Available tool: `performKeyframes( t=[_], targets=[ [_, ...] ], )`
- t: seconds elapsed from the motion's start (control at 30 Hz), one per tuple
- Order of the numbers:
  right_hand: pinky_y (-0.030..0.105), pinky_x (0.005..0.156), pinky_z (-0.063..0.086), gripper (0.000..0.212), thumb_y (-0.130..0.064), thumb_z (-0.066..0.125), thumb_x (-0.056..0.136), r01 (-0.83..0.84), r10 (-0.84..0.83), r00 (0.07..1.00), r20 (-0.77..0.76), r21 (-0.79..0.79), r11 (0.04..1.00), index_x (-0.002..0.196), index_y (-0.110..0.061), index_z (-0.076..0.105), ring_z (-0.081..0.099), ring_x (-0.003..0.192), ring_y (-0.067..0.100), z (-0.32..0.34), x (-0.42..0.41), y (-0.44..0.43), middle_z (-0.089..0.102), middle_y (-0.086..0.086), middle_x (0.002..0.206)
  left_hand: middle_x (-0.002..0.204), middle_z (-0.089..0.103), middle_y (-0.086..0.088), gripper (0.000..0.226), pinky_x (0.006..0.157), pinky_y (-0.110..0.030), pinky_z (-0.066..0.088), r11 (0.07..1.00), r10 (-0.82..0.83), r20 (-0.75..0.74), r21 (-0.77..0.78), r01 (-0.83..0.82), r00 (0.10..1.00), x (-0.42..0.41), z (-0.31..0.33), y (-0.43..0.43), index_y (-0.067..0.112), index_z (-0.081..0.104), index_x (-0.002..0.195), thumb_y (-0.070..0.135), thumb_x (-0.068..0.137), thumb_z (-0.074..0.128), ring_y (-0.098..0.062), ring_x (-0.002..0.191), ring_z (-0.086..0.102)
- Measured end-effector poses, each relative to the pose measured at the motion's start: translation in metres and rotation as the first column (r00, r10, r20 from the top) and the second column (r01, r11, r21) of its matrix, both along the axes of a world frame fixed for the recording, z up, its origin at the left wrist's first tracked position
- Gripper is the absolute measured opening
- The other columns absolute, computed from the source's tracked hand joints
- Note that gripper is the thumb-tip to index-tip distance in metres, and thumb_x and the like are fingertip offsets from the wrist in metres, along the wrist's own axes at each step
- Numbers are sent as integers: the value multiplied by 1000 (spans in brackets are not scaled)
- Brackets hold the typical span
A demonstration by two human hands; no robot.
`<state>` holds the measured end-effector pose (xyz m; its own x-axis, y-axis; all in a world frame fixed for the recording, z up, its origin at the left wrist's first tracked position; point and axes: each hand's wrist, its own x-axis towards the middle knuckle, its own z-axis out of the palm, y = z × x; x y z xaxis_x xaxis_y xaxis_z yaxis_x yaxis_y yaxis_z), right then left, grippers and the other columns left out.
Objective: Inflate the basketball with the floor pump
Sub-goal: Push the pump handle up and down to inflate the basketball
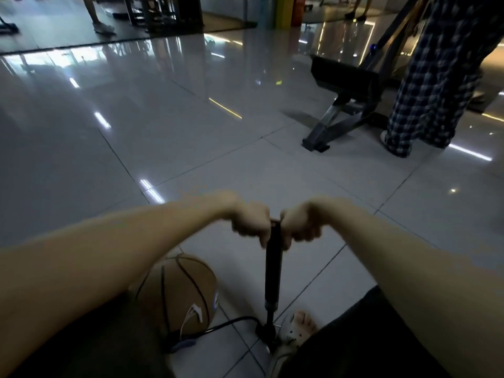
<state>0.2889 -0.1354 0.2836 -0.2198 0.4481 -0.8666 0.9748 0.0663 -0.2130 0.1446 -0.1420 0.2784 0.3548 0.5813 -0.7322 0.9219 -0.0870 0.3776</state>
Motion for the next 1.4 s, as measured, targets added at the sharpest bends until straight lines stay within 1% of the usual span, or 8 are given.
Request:
performKeyframes(
  t=[0.1,0.2,0.53,0.7,0.87,1.0,1.17,1.4],
  targets=[
    [26,50,17,25,-7,64,87,44,-42,998,-56,30,999,71,-17,47,21,47,15,52,-1,15,29,0,56,53,40,2,22,51,-30,25,999,40,60,0,-40,997,-9,50,16,13,60,70,14,87,74,-17,47,32],
    [29,52,15,28,-6,64,84,38,-35,998,-55,51,998,68,-18,45,19,50,16,51,-6,16,29,0,56,55,35,2,26,53,-31,20,999,24,38,-25,-23,999,-11,50,20,15,56,68,13,88,72,-17,48,28],
    [27,50,29,10,-6,65,85,-26,26,1000,9,36,999,77,-7,59,34,48,20,-105,3,-12,41,6,57,51,44,-4,17,49,-30,30,999,18,25,-42,-17,1000,6,-104,-12,7,64,66,12,79,73,-22,44,34],
    [30,50,29,10,-8,64,87,-40,40,998,49,10,999,78,-7,59,31,45,20,-123,2,-25,39,4,51,52,47,-4,16,51,-31,32,1000,11,17,-4,-10,1000,8,-121,-29,10,64,62,15,76,71,-24,47,37],
    [29,49,25,12,-13,64,92,-87,92,988,120,-48,995,83,-10,57,28,47,18,-81,-8,-27,35,3,55,53,44,-4,22,49,-30,30,1000,0,2,-25,0,1000,2,-82,-33,10,59,68,16,83,73,-21,45,34],
    [19,46,17,15,-8,61,91,-30,31,999,35,-14,999,78,-13,56,22,41,12,-1,-13,7,28,-1,50,49,43,1,26,48,-30,28,998,45,78,35,-47,996,-14,-6,-2,12,58,65,15,84,76,-19,45,34],
    [28,50,14,25,-4,65,87,8,-4,997,-82,55,998,68,-14,52,20,48,15,57,-11,24,29,0,55,56,38,2,24,51,-30,24,997,76,133,16,-79,988,-21,50,21,16,56,69,16,85,74,-17,48,31],
    [23,42,30,17,-4,68,82,-43,44,999,-10,102,994,67,-9,62,36,42,19,-59,2,-8,43,4,52,56,43,-3,21,48,-27,28,996,35,17,-79,-34,999,4,-64,-3,12,57,68,13,80,74,-20,46,33]
  ],
)
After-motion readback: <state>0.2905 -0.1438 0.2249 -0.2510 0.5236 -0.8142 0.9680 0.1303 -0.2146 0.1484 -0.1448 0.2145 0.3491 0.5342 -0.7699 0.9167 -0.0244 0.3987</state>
